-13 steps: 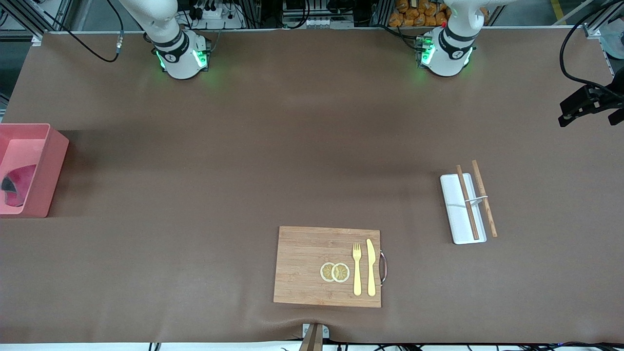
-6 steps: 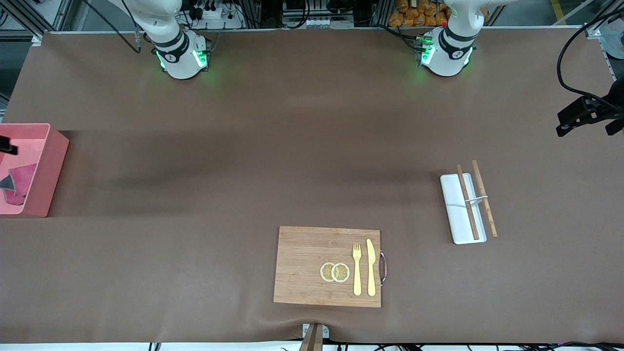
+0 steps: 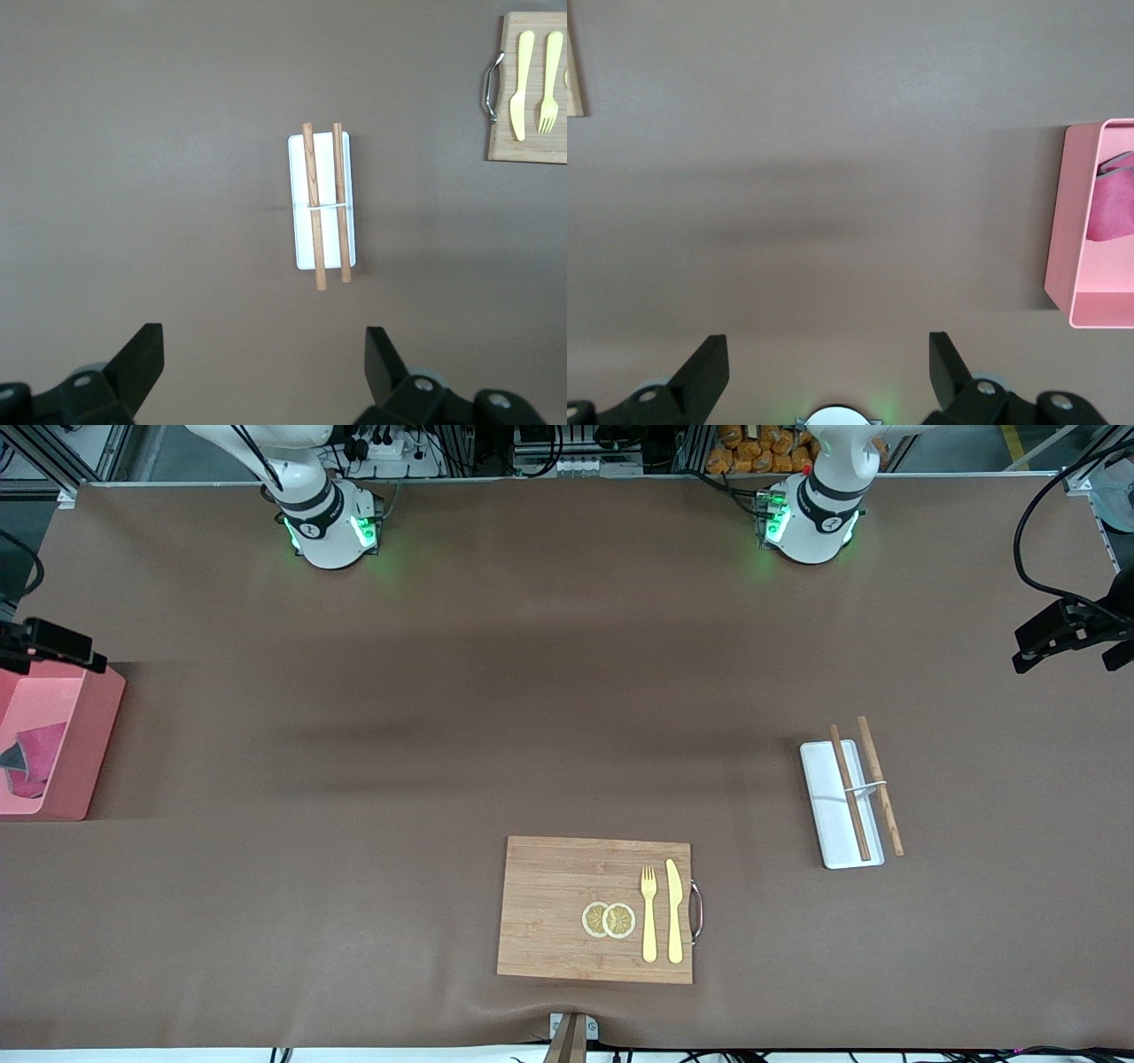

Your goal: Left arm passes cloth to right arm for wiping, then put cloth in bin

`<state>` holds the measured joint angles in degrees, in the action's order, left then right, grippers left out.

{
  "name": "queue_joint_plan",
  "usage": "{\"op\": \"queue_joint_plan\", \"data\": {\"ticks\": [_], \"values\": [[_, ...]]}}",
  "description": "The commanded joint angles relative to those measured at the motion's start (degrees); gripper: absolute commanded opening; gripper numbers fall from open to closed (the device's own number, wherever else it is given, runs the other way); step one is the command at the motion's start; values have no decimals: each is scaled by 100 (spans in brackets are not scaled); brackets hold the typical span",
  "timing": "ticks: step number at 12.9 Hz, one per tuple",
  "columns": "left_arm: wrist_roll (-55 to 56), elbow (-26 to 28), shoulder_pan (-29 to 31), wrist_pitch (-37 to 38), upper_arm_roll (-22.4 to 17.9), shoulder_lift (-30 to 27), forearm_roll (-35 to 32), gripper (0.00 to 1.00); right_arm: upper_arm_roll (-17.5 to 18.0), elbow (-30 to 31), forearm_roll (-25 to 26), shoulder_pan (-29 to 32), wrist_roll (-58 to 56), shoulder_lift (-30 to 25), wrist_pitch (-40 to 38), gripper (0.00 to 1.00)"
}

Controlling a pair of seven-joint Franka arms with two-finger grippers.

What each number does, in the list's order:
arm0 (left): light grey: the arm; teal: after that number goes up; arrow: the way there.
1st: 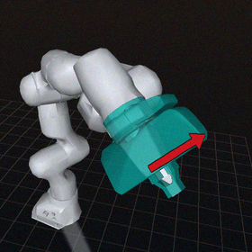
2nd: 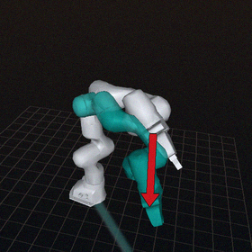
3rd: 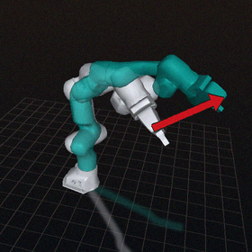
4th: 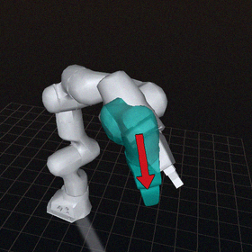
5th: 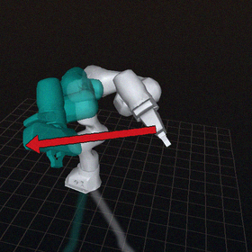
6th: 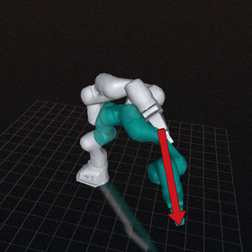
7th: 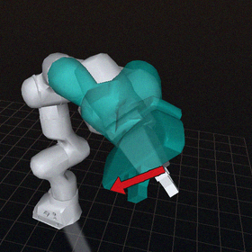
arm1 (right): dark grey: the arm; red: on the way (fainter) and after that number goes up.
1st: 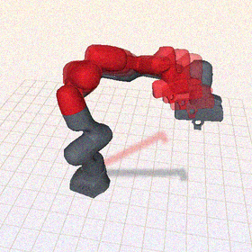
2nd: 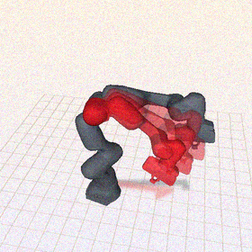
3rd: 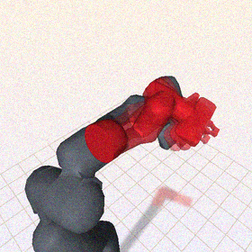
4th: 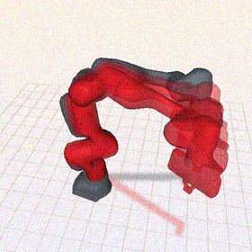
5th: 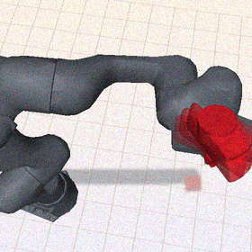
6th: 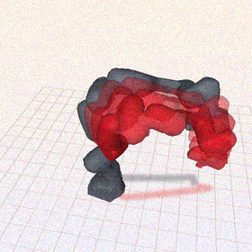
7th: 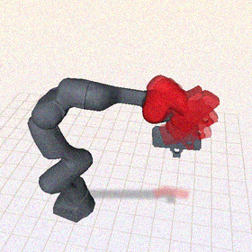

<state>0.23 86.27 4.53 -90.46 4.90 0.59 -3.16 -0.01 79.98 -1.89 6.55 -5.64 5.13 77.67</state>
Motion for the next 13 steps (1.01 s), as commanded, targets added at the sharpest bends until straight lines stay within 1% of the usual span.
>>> {"op": "queue_joint_plan", "data": {"ticks": [1,2,3,4,7,9,13], "values": [[47,-48,-5,2,11,-24,-9,100,-78,964,-128,-66,342,-976,99,100],[47,-48,4,2,11,-15,-9,100,-61,1097,-128,-127,509,-1127,82,100],[47,-48,4,2,11,-15,-9,100,-78,1090,-119,-284,728,-1146,29,100],[47,-48,4,2,11,-15,-9,100,-78,1055,-119,-312,826,-1085,29,100],[20,-57,13,19,11,-32,-9,100,-60,826,-23,-303,740,-1058,46,100],[20,-57,13,37,11,-50,-9,100,-69,826,83,-347,731,-1058,73,100],[3,-75,22,54,11,-67,-18,100,-69,826,109,-330,739,-1040,64,100]]}}
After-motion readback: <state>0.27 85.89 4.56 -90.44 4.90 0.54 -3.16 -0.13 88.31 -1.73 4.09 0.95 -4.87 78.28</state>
